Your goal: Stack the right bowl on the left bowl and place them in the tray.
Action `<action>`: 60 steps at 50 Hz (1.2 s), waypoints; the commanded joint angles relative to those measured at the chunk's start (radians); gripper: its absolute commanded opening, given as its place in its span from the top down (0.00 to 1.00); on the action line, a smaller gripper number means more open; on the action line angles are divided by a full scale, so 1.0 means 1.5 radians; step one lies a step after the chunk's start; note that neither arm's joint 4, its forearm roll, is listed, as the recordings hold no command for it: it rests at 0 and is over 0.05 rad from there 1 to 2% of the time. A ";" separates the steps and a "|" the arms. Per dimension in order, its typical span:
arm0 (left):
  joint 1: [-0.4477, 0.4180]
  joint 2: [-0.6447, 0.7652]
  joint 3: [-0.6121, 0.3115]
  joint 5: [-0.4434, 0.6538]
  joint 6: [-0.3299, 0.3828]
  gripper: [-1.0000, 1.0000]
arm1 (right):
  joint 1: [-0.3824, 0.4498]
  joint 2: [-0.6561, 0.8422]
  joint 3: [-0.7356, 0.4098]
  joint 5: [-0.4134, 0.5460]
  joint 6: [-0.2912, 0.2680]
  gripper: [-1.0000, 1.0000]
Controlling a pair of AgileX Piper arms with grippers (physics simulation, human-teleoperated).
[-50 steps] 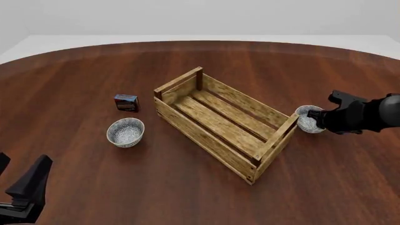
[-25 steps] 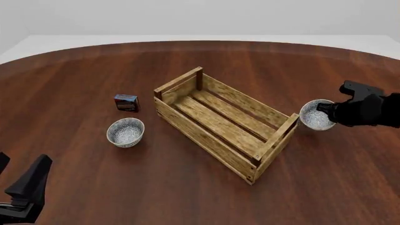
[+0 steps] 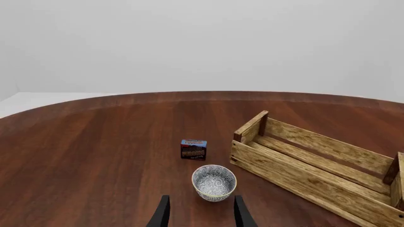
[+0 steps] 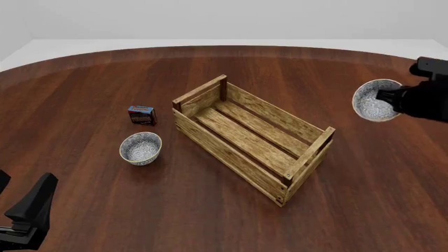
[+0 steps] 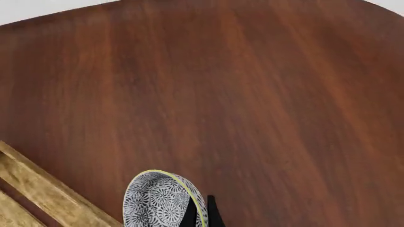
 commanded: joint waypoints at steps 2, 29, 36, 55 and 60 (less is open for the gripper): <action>-0.003 0.000 0.001 0.003 0.002 0.00 | 0.052 -0.135 0.031 0.002 -0.008 1.00; 0.000 0.000 -0.011 0.015 0.012 0.00 | 0.211 -0.306 0.088 -0.010 0.024 1.00; -0.002 0.000 -0.021 0.022 0.012 0.00 | 0.259 -0.339 0.095 -0.016 0.024 1.00; 0.000 0.000 -0.026 0.027 0.006 0.00 | 0.334 -0.321 0.106 -0.081 0.026 1.00; -0.015 0.000 -0.028 0.024 0.015 0.00 | 0.352 -0.308 0.107 -0.095 0.022 1.00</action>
